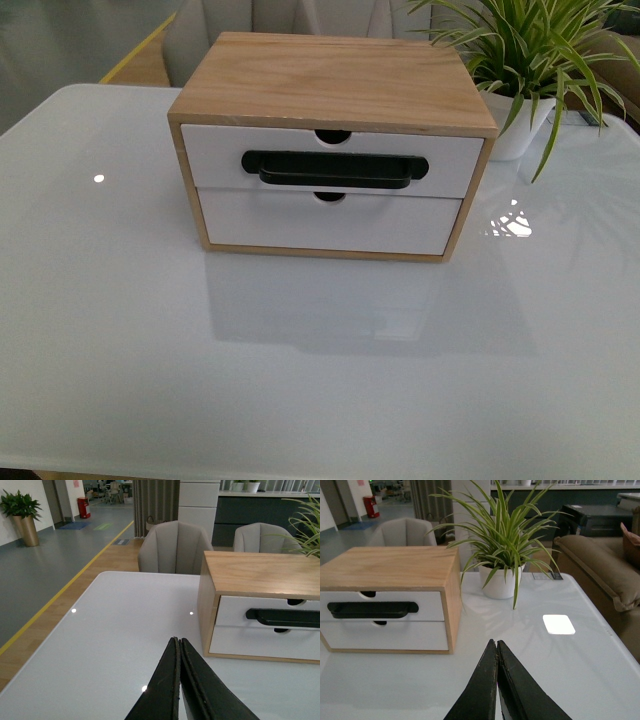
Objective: Close drawer sideways
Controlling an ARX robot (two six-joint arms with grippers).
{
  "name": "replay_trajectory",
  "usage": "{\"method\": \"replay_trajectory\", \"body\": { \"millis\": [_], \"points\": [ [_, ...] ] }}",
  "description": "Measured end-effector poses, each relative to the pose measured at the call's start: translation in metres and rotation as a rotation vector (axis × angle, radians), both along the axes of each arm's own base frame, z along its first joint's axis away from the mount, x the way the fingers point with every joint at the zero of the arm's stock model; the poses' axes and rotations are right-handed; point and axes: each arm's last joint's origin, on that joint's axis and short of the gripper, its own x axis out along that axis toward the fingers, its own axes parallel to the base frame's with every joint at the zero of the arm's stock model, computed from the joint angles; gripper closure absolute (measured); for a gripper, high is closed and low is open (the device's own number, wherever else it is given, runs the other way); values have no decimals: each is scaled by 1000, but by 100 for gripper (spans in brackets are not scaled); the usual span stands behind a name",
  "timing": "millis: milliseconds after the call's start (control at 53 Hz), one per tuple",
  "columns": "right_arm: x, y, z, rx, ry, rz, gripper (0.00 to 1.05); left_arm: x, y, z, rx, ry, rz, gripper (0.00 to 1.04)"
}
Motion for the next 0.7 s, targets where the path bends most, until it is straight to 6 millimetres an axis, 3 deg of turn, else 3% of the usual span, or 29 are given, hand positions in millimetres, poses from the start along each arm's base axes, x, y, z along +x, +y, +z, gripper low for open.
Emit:
{"method": "replay_trajectory", "body": {
  "millis": [283,340,491,698],
  "points": [
    [0,0,0,0,0,0,103,0,0,0,0,0,0,103],
    [0,0,0,0,0,0,95,0,0,0,-1,0,0,101],
    [0,0,0,0,0,0,60,0,0,0,0,0,0,66],
    [0,0,0,0,0,0,20,0,0,0,0,0,0,26]
  ]
}}
